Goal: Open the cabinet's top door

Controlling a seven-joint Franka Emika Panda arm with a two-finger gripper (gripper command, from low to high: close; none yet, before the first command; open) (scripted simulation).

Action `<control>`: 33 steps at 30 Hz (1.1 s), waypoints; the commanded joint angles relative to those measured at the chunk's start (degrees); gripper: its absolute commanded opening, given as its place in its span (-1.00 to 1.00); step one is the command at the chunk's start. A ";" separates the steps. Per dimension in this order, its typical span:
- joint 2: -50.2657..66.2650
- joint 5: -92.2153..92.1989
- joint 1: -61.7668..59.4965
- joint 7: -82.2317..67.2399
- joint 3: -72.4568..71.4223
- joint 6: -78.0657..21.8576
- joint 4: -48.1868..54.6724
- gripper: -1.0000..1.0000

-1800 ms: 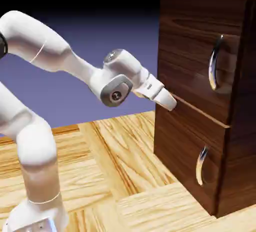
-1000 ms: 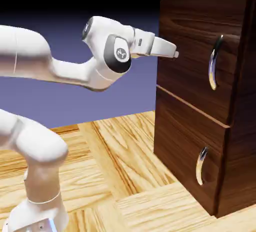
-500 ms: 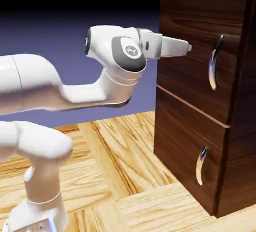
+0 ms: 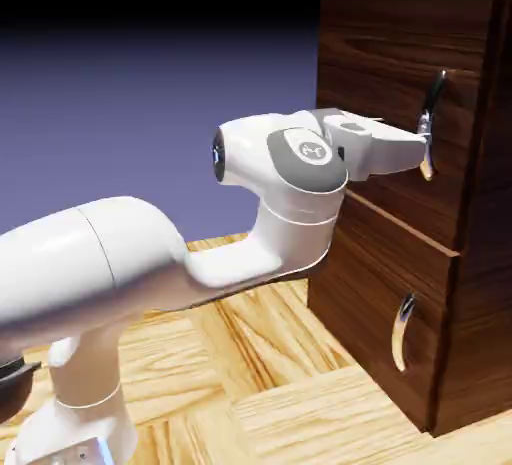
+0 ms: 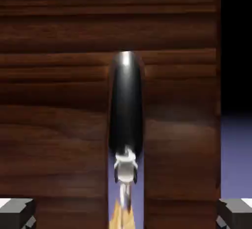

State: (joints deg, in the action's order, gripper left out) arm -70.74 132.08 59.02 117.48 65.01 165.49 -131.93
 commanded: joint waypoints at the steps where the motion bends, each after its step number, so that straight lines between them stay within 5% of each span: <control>1: 0.15 0.68 1.96 0.18 0.68 -0.60 1.31 0.00; 2: 0.31 1.35 3.90 0.36 1.35 -1.19 2.60 0.00; 3: 0.31 1.35 3.90 0.36 1.35 -1.19 2.60 -1.00; 20: -8.68 -10.73 -25.50 9.72 -27.30 -27.84 -28.20 -1.00; 33: -15.58 -35.03 -32.08 10.25 -54.30 -44.99 -37.94 -1.00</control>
State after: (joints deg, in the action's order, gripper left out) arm -86.32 97.04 26.93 127.71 10.72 120.56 -169.87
